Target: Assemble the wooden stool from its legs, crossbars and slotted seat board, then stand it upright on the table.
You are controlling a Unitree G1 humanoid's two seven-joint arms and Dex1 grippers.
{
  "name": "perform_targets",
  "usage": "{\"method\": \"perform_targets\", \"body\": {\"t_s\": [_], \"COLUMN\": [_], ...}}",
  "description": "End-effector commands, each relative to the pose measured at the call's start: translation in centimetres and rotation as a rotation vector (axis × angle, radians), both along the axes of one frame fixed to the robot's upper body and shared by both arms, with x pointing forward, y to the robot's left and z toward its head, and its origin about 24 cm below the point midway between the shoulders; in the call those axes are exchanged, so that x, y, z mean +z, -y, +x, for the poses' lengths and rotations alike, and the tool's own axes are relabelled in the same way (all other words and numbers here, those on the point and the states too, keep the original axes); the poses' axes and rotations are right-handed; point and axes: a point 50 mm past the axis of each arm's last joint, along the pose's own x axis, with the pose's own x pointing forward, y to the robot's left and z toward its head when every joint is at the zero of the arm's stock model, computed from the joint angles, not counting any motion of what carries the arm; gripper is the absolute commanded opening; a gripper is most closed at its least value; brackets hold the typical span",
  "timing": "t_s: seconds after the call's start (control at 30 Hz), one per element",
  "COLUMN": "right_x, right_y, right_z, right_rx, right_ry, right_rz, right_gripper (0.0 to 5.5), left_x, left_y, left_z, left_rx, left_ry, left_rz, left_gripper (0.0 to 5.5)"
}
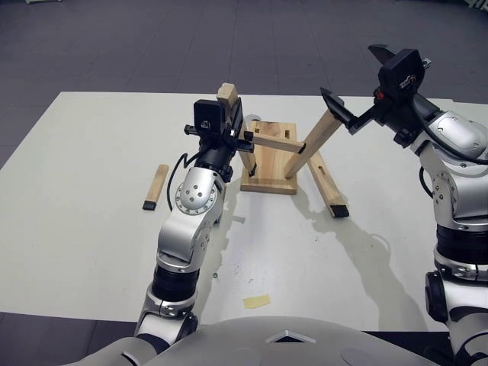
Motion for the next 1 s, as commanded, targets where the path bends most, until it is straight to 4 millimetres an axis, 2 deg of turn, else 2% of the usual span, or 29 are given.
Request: {"method": "perform_targets", "body": {"t_s": [0.03,0.2,0.3,0.43,0.5,0.6,0.7,0.87,1.0], "right_x": [-2.2,-1.9,0.5,4.6,6.5,7.7,7.2,3.9,1.6], "right_y": [-0.9,-1.4,-1.4,-1.9,-3.4,-5.9,-7.9,-10.4,-11.3], "right_z": [-0.3,-0.2,0.0,-0.3,-1.0,-1.6,-1.8,-2.2,-2.1], "right_rx": [0.055,0.059,0.064,0.08,0.112,0.127,0.088,0.064,0.012], "right_ry": [-0.115,-0.081,0.017,0.159,0.221,0.264,0.323,0.279,0.291], "right_rz": [0.0,0.024,0.128,0.27,0.333,0.346,0.162,0.014,-0.103], "right_gripper": [5.4,5.4,5.4,5.4,5.4,5.4,5.4,5.4,5.4], "left_x": [-4.4,-5.2,-5.9,-5.7,-5.6,-5.4,-5.1,-4.7,-5.0], "left_y": [0.0,0.3,-0.2,-0.7,-0.9,-1.0,-1.0,-1.3,-1.2], "left_z": [-0.1,-0.2,-0.2,-0.1,0.0,0.1,0.1,0.0,-0.2], "left_rx": [0.0,-0.044,-0.023,0.004,0.017,0.028,0.039,0.086,0.092], "left_ry": [-0.222,-0.256,-0.28,-0.275,-0.271,-0.261,-0.243,-0.217,-0.225], "left_rz": [0.141,0.197,0.221,0.213,0.205,0.201,0.194,0.151,0.148], "left_gripper": [1.05,1.05,1.06,1.06,1.06,1.06,1.06,1.06,1.06]}}
